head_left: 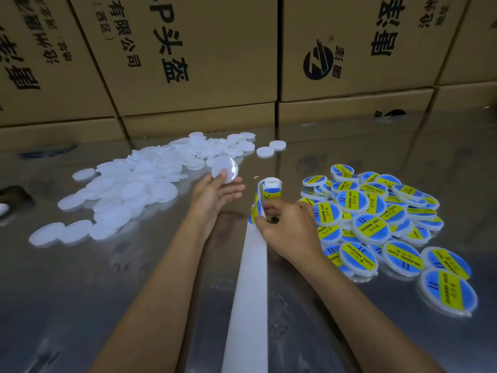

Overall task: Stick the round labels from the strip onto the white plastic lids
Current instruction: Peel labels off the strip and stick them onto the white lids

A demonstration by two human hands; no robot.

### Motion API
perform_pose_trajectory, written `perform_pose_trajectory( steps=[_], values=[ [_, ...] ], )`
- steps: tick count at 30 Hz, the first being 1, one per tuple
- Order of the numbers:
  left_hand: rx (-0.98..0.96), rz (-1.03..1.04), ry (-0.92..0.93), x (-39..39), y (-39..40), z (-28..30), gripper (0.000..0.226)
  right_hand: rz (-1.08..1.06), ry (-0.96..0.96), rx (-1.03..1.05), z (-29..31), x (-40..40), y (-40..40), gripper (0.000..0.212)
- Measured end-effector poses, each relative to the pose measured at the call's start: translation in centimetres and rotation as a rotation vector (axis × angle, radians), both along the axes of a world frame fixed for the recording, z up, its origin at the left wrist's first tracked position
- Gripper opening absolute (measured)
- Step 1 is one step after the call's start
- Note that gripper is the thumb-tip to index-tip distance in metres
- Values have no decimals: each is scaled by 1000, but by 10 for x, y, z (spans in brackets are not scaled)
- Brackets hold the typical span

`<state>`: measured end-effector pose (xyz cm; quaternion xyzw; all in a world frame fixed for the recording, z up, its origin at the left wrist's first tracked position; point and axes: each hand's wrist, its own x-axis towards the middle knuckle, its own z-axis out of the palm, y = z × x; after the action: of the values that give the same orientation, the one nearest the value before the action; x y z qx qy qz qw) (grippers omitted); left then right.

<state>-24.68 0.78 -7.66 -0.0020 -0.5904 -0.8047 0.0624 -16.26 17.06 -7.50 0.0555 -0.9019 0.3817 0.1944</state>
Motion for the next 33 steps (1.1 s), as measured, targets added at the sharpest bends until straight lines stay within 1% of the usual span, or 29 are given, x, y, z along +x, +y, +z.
perform_pose_trajectory(
  steps=[2,5,7,10,12,14,15,17,19,21,24,27,30,33],
  values=[
    [42,-47,-6,17,6,0,24,33,-30,6,2,2,1,20],
    [80,-91,-6,43,12,2,23,57,-82,-77,8,7,2,26],
    [110,-109,-10,57,15,3,27,74,-98,-137,8,10,3,23],
    [124,-105,-26,72,20,5,30,74,-76,-156,7,14,5,16],
    [110,-97,-50,78,24,4,31,76,-55,-166,7,16,6,20],
    [67,-96,-76,82,26,4,31,100,-45,-191,5,18,5,17],
    [49,-96,-84,82,26,5,31,108,-24,-186,4,19,5,17],
    [45,-86,-86,82,26,6,29,134,50,-136,2,20,7,29],
    [41,-81,-89,80,27,6,29,153,148,-44,2,20,9,43],
    [20,-81,-100,79,28,5,29,149,233,72,3,20,10,47],
    [-11,-67,-117,77,28,3,29,146,276,159,4,19,9,41],
    [-45,-50,-120,76,29,3,28,191,310,180,4,20,7,30],
    [-54,-38,-132,75,28,3,25,236,343,84,6,22,4,20],
    [-72,-32,-145,75,27,4,23,290,300,-121,9,25,3,15]
  ],
)
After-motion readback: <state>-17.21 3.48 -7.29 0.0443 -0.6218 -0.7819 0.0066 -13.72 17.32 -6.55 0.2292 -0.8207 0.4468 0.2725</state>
